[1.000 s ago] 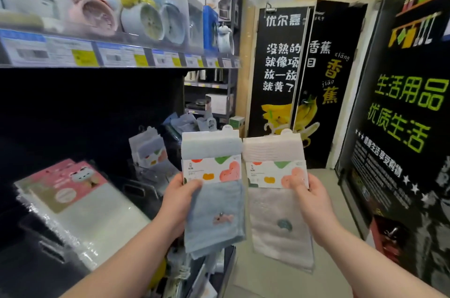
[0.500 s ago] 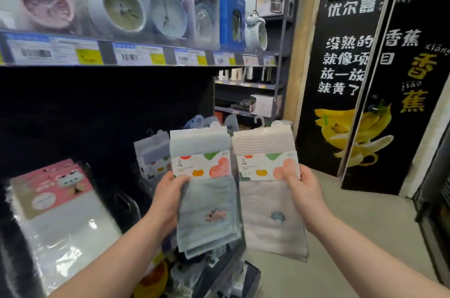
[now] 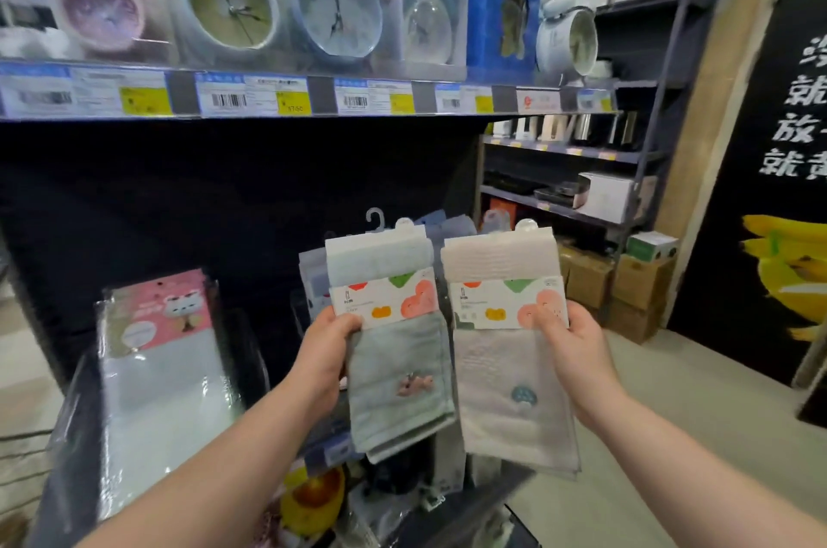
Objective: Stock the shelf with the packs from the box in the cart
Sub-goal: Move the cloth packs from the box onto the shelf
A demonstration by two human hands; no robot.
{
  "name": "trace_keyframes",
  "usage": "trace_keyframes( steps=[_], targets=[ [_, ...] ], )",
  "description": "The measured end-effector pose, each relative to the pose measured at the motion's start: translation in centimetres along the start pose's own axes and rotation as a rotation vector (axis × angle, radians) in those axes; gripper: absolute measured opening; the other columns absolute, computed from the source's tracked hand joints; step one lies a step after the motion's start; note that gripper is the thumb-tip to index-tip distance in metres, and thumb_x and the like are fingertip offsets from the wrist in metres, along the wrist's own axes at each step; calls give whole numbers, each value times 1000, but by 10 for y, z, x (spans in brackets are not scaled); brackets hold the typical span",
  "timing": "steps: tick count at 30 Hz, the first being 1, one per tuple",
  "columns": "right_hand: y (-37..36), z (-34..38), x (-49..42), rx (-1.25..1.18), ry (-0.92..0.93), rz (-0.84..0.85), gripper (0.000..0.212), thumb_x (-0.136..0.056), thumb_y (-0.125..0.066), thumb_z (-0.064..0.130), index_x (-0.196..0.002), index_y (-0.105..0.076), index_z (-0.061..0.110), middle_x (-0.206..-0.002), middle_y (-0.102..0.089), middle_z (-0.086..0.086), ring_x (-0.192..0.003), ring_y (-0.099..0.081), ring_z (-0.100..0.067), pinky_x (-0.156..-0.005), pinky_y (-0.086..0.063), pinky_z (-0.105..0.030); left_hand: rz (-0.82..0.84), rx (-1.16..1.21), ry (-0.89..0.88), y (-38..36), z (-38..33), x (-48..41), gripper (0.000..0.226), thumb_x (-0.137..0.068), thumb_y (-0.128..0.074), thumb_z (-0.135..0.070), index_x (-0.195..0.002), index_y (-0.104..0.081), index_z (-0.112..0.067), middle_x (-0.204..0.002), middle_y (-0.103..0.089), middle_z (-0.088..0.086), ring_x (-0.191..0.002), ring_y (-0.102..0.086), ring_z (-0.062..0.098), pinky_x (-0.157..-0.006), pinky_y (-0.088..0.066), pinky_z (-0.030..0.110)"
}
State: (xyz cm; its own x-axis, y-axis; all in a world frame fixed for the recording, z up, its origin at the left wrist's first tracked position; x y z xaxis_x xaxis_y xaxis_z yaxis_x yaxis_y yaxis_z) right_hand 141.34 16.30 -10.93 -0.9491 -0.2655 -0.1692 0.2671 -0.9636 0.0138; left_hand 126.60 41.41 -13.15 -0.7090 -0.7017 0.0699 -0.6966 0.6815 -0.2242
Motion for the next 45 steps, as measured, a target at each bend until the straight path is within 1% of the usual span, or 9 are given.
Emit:
trace_keyframes(
  steps=[2, 13, 17, 23, 27, 31, 40, 43, 45],
  targets=[
    [-8, -3, -13, 3, 9, 18, 7, -88, -64, 20, -94, -59, 22, -100, -70, -1, -93, -68, -23, -85, -55, -45, -19, -4, 3, 3, 1, -15, 26, -91, -44, -3, -106, -62, -14, -108, -71, 9, -97, -66, 26, -84, -54, 43],
    [-75, -4, -88, 7, 30, 120, 8, -89, -63, 24, -89, -56, 28, -95, -67, 6, -86, -65, -15, -64, -50, -30, -74, 150, 127, 23, 23, -106, 28, -91, -39, 5, -102, -59, -12, -88, -69, 12, -80, -64, 28, -66, -51, 39],
    [-107, -9, -112, 39, 18, 165, 14, -88, -63, 29, -100, -58, 23, -101, -67, 3, -92, -64, -18, -77, -53, -38, -82, 206, 209, 30, 35, -136, 25, -93, -40, 0, -100, -62, -8, -91, -71, 19, -84, -65, 35, -68, -53, 43],
    [-135, -18, -136, 27, 31, 211, 4, -91, -60, 22, -91, -58, 25, -94, -64, 4, -85, -60, -12, -66, -47, -29, -198, 222, 288, 48, 55, -171, 34, -92, -34, 4, -98, -65, -9, -86, -73, 19, -83, -66, 35, -68, -54, 42],
    [-148, -22, -157, 54, 27, 231, 12, -86, -65, 24, -96, -63, 17, -95, -67, -2, -88, -63, -20, -80, -51, -41, -300, 196, 292, 61, 59, -186, 34, -90, -34, 5, -84, -65, -7, -62, -72, 12, -72, -65, 31, -63, -53, 38],
    [-166, -25, -174, 9, 3, 275, 17, -81, -70, 23, -92, -62, 13, -93, -66, -5, -87, -60, -22, -75, -45, -38, -341, 107, 310, 66, 68, -196, 32, -88, -38, 5, -93, -68, -3, -90, -70, 19, -86, -66, 36, -81, -56, 45],
    [-199, -37, -194, -76, -85, 434, 11, -81, -72, 21, -92, -70, 21, -97, -72, -4, -99, -65, -28, -93, -50, -46, -384, -403, 129, 69, 40, -204, 59, -69, -73, -28, -120, -48, -12, -117, -60, 12, -104, -62, 31, -90, -54, 48],
    [-210, -37, -190, -147, -107, 522, 13, -81, -72, 14, -93, -70, 18, -92, -74, -2, -95, -68, -25, -79, -52, -36, -318, -852, 16, 60, 9, -185, 76, -70, -68, -43, -138, -38, -27, -139, -43, 4, -127, -46, 29, -104, -43, 46],
    [-220, -37, -183, -165, -125, 606, 22, -78, -74, 17, -99, -70, 18, -95, -74, -1, -95, -68, -22, -84, -52, -37, -275, -1317, 11, 55, -1, -169, 78, -84, -58, -43, -149, -18, -27, -157, -18, 3, -145, -19, 29, -116, -25, 44]
  ],
)
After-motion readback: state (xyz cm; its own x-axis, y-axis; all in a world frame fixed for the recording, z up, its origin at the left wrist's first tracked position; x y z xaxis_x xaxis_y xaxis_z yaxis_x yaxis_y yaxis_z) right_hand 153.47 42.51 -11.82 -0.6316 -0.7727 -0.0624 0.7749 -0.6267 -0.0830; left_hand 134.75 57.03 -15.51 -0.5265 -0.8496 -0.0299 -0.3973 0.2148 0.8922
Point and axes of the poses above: each hand's wrist, its own x-axis away from the middle knuckle, its own y-axis out of the back of the hand, z = x × y, the point moved 9 cm from there along -x, towards the middle knuckle
